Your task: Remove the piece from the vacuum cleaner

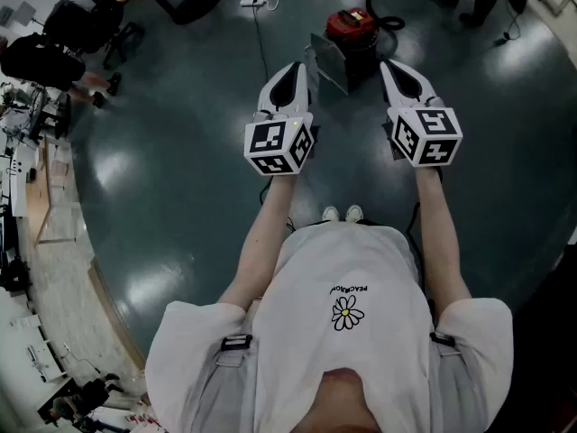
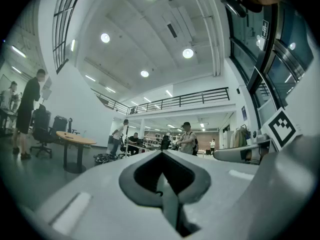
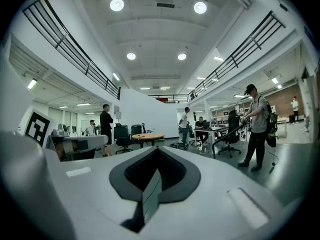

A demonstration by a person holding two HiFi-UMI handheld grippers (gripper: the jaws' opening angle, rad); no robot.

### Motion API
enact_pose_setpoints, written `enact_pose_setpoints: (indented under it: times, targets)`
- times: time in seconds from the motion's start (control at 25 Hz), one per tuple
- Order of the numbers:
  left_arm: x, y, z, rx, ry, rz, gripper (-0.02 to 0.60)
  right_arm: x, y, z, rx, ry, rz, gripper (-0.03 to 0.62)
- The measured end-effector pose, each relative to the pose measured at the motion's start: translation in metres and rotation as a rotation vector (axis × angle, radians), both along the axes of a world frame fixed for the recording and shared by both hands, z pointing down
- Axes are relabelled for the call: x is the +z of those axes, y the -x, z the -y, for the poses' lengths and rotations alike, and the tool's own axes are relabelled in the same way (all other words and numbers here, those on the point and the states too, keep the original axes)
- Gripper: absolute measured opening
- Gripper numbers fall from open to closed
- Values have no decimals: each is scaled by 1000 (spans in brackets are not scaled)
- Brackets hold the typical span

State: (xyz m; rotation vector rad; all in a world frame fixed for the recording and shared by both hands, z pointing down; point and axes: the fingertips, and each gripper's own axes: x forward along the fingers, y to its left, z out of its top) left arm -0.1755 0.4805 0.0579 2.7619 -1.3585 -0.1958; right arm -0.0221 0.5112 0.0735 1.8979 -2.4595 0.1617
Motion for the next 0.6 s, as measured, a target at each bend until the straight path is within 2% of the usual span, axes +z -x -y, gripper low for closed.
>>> enact_pose_setpoints:
  times: [0.4, 0.6]
  targets:
    - [17, -2, 31, -19, 39, -4, 0, 17, -3, 28, -21, 36, -14, 20]
    - [25, -10, 44, -32, 61, -19, 0, 26, -11, 38, -45, 55, 60, 20]
